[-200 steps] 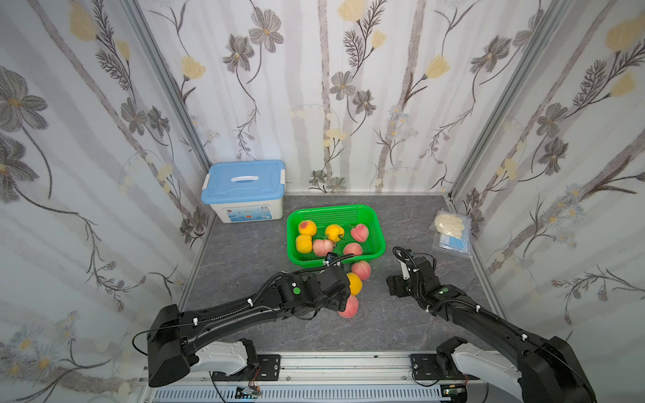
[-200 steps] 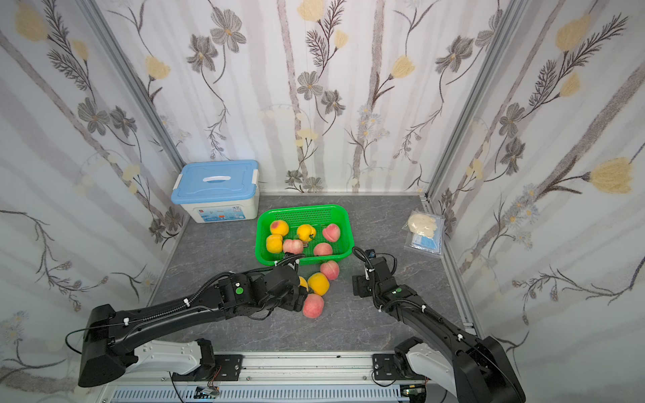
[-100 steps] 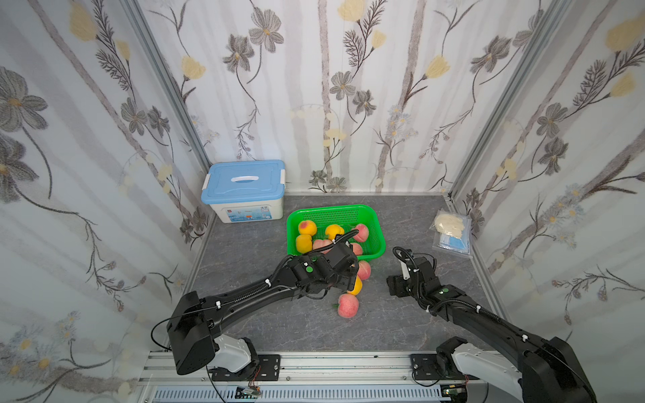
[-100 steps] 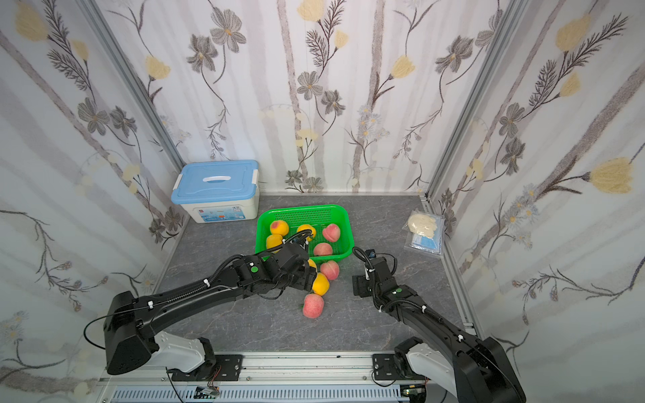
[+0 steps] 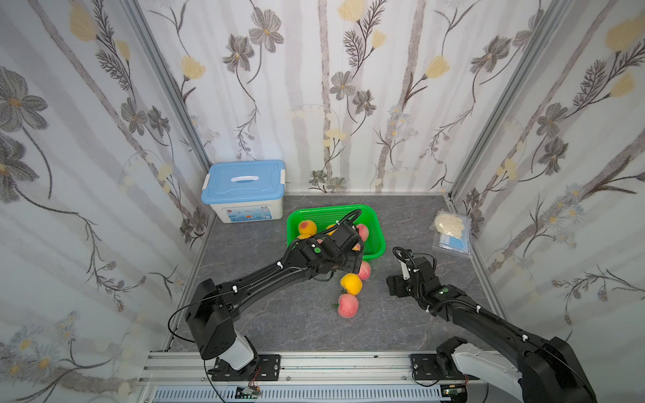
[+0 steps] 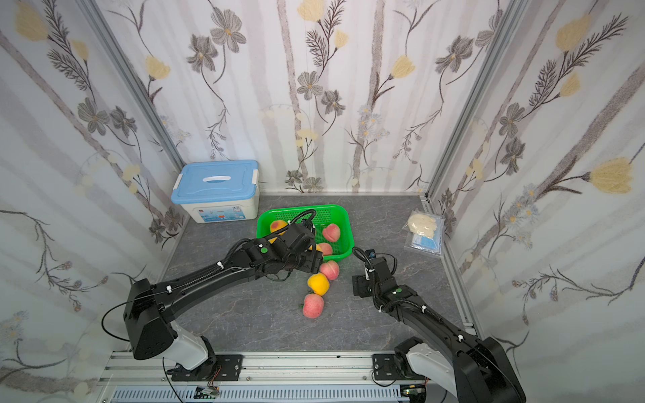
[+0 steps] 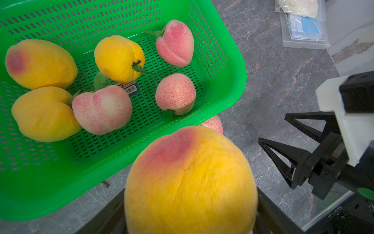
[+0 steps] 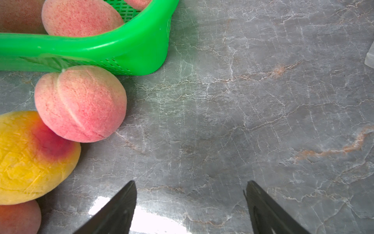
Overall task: Put the peaches into the basket
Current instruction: Place the peach in the basket.
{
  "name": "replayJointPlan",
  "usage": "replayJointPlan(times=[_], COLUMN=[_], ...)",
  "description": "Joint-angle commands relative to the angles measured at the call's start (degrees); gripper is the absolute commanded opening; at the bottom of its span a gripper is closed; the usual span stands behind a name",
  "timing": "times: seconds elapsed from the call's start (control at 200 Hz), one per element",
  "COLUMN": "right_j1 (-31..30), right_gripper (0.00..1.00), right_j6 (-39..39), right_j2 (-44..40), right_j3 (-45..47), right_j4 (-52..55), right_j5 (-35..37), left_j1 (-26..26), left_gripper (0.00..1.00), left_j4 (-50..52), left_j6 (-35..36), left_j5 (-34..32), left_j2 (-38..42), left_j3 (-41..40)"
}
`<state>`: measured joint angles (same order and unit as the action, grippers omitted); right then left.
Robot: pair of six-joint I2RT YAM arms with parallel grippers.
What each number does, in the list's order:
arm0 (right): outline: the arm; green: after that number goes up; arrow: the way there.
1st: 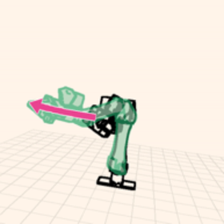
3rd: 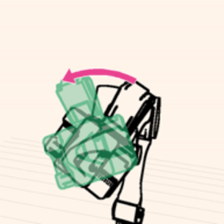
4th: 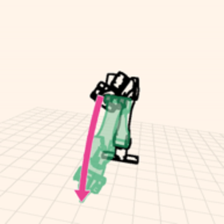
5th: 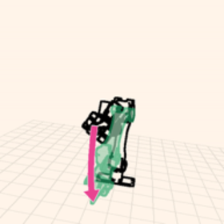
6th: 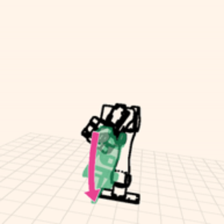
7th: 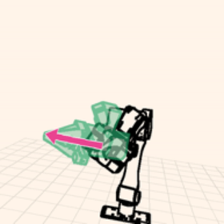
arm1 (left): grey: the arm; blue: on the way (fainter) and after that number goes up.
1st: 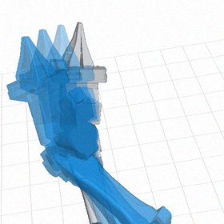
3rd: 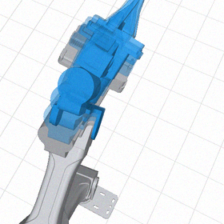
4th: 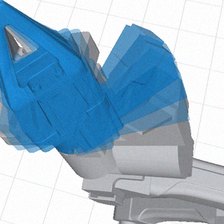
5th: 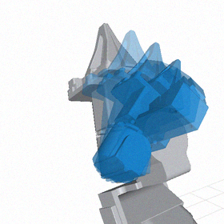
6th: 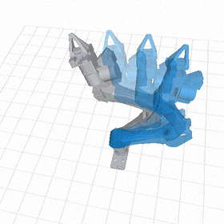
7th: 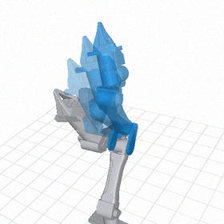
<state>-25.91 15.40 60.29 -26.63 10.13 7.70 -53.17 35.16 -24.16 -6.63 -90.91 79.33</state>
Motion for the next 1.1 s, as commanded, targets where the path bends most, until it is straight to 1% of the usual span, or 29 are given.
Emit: replayJointPlan(times=[0.0, 0.1, 0.125, 0.32, 0.709, 0.944, 1.094], right_j1=[-0.1, -0.1, -0.1, -0.1, -0.1, -0.1, -0.2], right_gripper=[0.85, 0.85, 0.85, 0.85, 0.85, 0.85, 0.85], right_j6=[0.4, 0.4, 0.4, 0.4, 0.4, 0.3, 0.4], right_j2=[-0.1, -0.1, -0.1, 0.1, 0.7, 0.9, 0.9], right_j3=[-0.1, -0.1, -0.1, -0.2, -0.5, -0.5, -0.4], right_j4=[-1.0, -1.0, -1.0, -1.1, -1.3, -1.2, -1.2], right_j5=[0.8, 0.9, 1.0, 0.8, 0.7, 0.7, 0.6], left_j1=[0.3, 0.8, 0.8, 1.9, 3.6, 5.6, 7.8], left_gripper=[0.84, 0.84, 0.84, 0.84, 0.85, 0.85, 0.85], left_j4=[0.5, 1.1, 1.3, 2.0, 2.6, 4.1, 5.3], left_j6=[1.8, 2.1, 2.3, 3.5, 4.9, 6.3, 7.4], left_j5=[1.0, 1.2, 1.3, 2.1, 3.7, 5.0, 6.0], left_j2=[-1.6, -3.3, -3.7, -7.4, -14.5, -19.8, -23.4], left_j3=[2.3, 3.5, 5.6, 9.8, 15.6, 21.0, 25.0])
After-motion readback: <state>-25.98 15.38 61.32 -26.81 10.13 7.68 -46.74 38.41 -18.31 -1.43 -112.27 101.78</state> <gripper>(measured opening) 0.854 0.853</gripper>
